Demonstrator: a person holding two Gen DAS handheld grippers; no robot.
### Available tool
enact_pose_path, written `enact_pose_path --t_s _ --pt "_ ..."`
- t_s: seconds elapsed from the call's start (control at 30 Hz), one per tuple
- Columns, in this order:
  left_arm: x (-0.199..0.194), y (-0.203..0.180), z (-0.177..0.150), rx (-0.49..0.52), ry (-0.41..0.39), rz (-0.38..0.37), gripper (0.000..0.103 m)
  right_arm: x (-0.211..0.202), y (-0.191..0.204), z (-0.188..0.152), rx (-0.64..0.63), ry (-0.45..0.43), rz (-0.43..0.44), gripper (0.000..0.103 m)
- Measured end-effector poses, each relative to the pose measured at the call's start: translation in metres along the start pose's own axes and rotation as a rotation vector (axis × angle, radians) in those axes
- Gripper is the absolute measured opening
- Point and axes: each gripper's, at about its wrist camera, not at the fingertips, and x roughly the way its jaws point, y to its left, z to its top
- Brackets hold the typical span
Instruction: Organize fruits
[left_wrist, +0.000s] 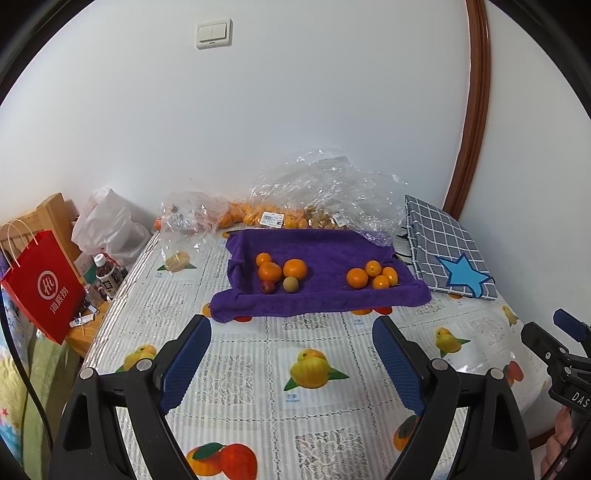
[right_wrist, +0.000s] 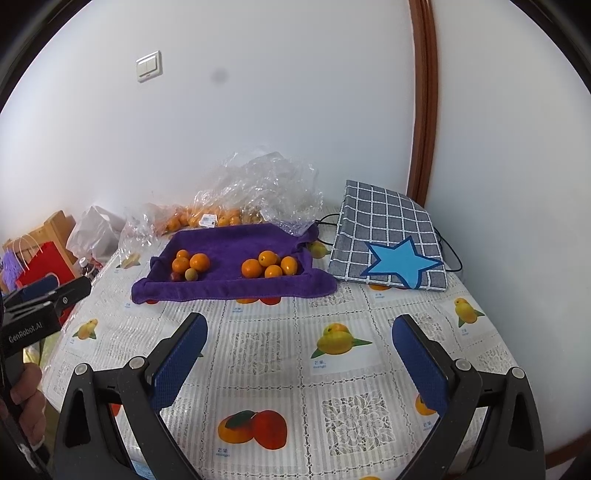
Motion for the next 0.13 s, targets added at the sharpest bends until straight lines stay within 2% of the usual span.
enact_pose_path --t_s 0.13 --pt "0.0094 0.0073 -0.0013 -0.006 0.011 -0.01 0.089 0.011 0.0002 -0.0017 0.008 0.02 0.02 0.099"
